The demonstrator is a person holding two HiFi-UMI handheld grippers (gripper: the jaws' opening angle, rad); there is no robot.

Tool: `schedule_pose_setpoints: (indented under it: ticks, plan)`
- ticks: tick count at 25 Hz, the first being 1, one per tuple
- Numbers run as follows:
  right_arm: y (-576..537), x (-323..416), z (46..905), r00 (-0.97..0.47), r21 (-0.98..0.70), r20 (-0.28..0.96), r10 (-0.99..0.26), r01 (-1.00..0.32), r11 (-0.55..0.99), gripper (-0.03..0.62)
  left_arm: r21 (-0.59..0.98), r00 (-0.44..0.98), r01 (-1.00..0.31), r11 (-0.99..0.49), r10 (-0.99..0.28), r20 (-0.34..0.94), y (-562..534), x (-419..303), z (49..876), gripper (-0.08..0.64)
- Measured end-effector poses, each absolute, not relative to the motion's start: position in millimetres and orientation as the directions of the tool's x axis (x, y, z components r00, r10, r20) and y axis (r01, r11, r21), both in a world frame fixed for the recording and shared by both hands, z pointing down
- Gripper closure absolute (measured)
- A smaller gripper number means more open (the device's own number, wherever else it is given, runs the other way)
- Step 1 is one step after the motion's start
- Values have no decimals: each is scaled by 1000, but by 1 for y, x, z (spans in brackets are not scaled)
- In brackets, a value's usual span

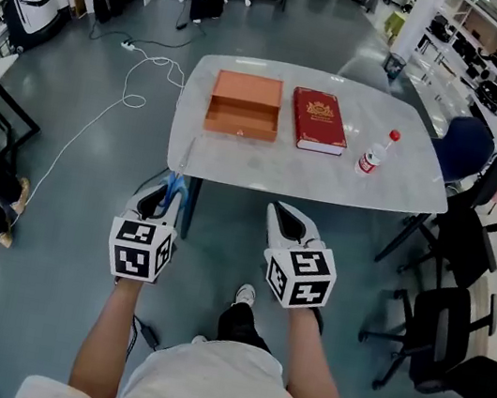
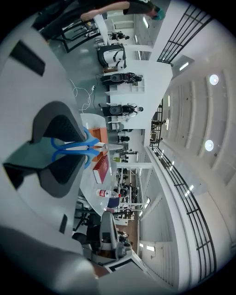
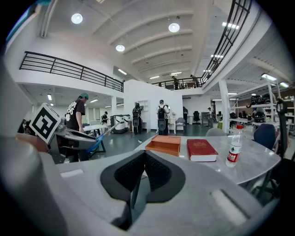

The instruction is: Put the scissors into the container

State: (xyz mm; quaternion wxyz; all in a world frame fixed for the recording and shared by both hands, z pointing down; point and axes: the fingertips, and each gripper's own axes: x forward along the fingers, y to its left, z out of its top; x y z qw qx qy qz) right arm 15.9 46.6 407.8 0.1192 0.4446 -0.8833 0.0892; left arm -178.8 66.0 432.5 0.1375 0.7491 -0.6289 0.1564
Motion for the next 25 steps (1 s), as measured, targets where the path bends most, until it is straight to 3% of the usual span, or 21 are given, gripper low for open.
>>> schedule_pose_setpoints:
  ticks: [25]
  plan:
    - [-136, 70, 406, -666, -93, 291, -687, -734, 672, 589, -44, 73, -994, -105, -884, 462, -100, -113, 430, 476]
